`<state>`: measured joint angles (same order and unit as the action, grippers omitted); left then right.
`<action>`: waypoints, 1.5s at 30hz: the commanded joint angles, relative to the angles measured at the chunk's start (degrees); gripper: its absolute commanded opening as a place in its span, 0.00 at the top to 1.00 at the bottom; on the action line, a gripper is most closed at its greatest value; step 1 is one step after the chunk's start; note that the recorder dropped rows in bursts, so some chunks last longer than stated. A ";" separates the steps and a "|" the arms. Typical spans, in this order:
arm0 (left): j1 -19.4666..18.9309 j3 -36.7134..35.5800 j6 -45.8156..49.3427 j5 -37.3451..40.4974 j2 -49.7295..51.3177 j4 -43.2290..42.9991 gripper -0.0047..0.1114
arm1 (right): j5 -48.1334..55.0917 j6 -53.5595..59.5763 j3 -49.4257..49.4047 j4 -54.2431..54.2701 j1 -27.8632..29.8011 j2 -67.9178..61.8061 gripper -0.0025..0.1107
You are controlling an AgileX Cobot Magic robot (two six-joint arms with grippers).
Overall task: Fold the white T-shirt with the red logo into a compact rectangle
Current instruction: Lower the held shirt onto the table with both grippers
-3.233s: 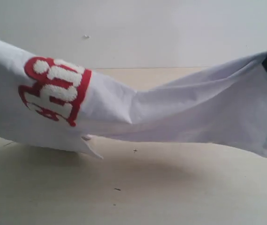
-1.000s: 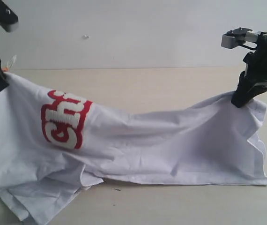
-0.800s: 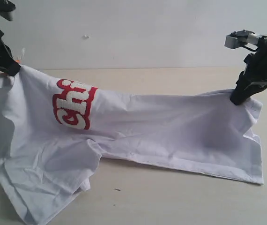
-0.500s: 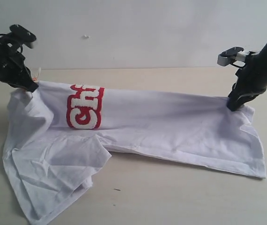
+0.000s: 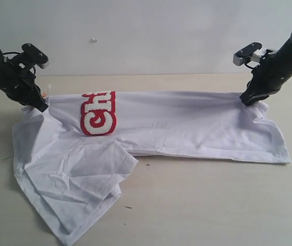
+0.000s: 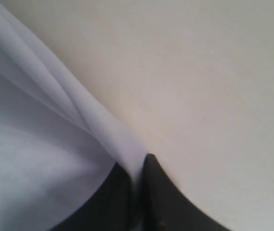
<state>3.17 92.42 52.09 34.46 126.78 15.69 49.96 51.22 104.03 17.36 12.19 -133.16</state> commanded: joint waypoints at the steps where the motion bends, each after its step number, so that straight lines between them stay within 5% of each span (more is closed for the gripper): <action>1: -2.28 0.58 0.26 -1.77 0.35 -2.37 0.96 | -2.09 -1.34 1.03 -1.15 0.52 0.19 0.83; 5: -3.12 0.58 -0.12 -0.97 -0.01 -0.41 0.96 | 0.77 -2.94 1.03 -1.15 0.52 0.71 0.61; 10: -3.23 0.58 -0.12 -1.52 -0.11 3.23 0.96 | 3.63 -0.03 1.03 -0.33 0.52 1.09 0.23; 14: -3.23 0.58 -0.12 -2.16 -0.22 3.39 0.96 | 3.27 1.58 1.03 -0.22 0.52 1.45 0.10; 30: -3.23 0.58 0.56 -5.98 -0.22 10.41 0.96 | 2.80 1.57 1.03 1.72 0.52 3.23 0.08; 32: -3.23 0.58 0.84 -5.88 -0.22 10.37 0.83 | 2.80 1.57 1.03 1.97 0.52 3.23 0.08; 34: -3.17 0.58 1.97 -5.24 -0.22 10.27 0.51 | 3.06 1.43 1.03 1.97 0.52 3.23 0.08; 36: -3.17 0.58 2.24 -5.05 -0.22 9.15 0.30 | 3.39 1.43 1.03 1.97 0.52 3.23 0.08; 45: -3.84 1.11 3.07 -7.59 -2.54 4.33 0.19 | 3.94 1.23 1.03 1.97 0.52 3.23 0.08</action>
<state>0.13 92.54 55.00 28.86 126.19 20.48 53.63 52.32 104.64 19.01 12.40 -130.48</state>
